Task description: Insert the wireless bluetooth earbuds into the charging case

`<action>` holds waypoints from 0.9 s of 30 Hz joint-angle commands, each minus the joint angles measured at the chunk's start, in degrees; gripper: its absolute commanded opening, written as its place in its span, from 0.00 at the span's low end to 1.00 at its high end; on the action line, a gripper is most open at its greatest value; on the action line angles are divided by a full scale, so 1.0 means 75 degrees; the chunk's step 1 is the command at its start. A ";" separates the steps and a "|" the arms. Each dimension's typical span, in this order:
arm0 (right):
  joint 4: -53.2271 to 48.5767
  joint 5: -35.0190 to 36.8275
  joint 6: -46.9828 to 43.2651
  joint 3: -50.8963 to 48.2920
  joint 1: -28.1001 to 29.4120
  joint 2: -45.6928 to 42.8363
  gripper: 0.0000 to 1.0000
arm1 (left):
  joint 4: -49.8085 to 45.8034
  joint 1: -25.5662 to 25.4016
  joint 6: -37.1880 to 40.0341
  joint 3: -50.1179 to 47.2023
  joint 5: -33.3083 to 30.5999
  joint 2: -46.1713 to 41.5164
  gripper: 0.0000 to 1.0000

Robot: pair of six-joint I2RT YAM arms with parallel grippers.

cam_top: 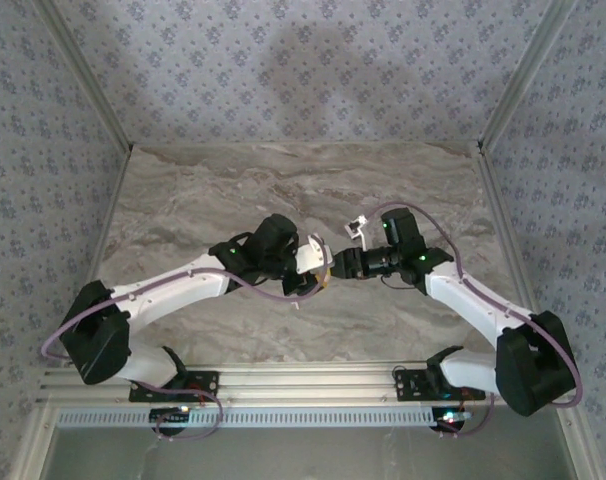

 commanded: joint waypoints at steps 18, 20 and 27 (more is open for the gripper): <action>-0.1027 -0.0082 -0.1948 0.0306 -0.0235 -0.0341 0.23 | 0.0187 0.0170 -0.0361 -0.0121 -0.0157 -0.0523 0.62; -0.1263 0.0014 -0.2663 0.0358 -0.0345 -0.0472 0.21 | 0.0134 0.0331 -0.0525 -0.0211 0.0037 -0.0746 0.63; -0.2259 0.0048 -0.5937 0.0834 -0.0377 -0.0541 0.21 | -0.0550 0.0743 -0.0087 -0.0308 0.1163 -0.1464 0.63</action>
